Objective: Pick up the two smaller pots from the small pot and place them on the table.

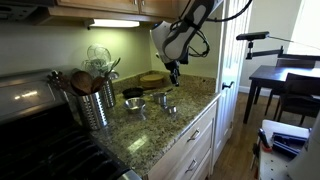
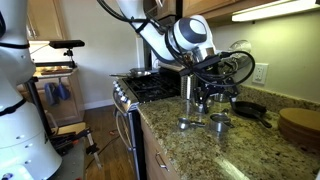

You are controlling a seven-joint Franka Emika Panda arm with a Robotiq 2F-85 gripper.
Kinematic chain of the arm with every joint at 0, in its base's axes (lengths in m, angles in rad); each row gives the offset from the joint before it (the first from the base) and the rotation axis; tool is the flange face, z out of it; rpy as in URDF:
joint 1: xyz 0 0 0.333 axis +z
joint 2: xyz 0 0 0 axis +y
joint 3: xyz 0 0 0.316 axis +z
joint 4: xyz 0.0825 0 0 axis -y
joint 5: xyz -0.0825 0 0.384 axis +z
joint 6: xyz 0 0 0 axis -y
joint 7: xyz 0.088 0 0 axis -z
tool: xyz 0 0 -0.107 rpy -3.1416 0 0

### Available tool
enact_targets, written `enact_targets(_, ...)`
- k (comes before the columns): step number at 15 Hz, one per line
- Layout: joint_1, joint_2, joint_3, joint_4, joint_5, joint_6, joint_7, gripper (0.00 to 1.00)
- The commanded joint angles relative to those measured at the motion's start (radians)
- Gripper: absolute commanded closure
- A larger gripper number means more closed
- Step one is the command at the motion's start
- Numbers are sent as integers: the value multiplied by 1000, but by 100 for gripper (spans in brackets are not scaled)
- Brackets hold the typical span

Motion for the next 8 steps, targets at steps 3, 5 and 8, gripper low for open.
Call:
enact_targets(3,-51,20,18,25,140,113,-279,0)
enact_targets(5,-63,30,27,27,206,138,-368,0)
enact_targets(8,-79,54,43,37,292,143,-470,0)
